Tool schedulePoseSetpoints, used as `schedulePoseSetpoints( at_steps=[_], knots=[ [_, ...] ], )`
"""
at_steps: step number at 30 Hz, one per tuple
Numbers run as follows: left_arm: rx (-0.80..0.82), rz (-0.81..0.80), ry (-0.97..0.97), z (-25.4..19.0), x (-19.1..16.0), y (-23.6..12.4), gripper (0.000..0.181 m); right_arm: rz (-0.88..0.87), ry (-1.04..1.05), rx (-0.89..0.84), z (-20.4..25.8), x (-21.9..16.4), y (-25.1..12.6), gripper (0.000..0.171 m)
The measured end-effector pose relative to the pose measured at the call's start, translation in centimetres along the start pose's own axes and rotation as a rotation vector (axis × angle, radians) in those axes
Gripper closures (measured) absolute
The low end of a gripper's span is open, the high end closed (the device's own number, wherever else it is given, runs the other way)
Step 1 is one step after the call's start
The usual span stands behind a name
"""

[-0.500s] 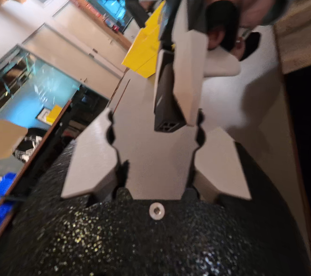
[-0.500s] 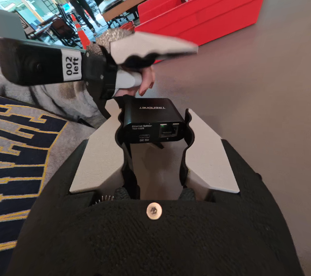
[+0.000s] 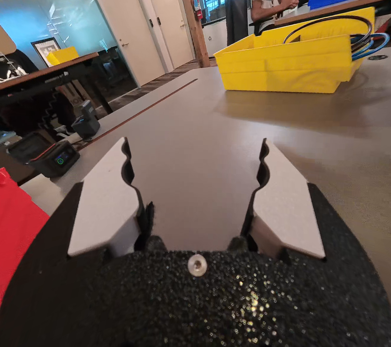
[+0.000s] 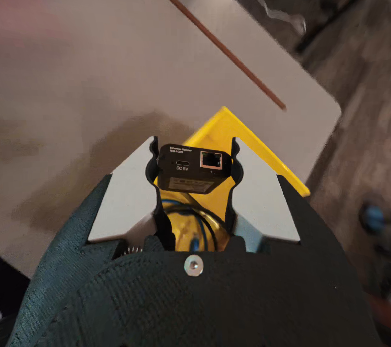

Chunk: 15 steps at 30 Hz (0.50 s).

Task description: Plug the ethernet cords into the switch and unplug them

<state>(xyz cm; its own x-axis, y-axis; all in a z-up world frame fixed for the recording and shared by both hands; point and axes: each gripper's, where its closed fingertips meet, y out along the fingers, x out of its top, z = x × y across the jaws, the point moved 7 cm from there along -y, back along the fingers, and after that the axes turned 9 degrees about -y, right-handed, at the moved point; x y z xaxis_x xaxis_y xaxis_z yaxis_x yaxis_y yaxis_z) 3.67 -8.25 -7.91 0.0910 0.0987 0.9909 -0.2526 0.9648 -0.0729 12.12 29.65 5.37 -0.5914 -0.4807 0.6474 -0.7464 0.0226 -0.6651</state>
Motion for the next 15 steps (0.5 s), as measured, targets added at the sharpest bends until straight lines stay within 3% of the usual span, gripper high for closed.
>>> schedulePoseSetpoints(
  at_steps=[1,6,11,15],
  knots=[
    [0.000,0.002,-0.004,0.1,-0.1,0.0,0.063,0.095,0.042,-0.021,-1.7,-1.1,1.0,0.103],
    [-0.011,0.021,-0.003,0.0,-0.6,0.3,0.065,0.368,0.277,0.006,-4.7,-5.1,6.5,0.105],
    [-0.025,0.047,0.014,-0.3,-1.2,0.5,0.067,0.541,0.292,-0.022,-4.2,-8.1,11.3,0.105],
    [-0.032,0.062,0.023,-0.4,-1.4,0.6,0.067,0.652,0.300,-0.046,-3.9,-10.0,12.9,0.105]
  ],
)
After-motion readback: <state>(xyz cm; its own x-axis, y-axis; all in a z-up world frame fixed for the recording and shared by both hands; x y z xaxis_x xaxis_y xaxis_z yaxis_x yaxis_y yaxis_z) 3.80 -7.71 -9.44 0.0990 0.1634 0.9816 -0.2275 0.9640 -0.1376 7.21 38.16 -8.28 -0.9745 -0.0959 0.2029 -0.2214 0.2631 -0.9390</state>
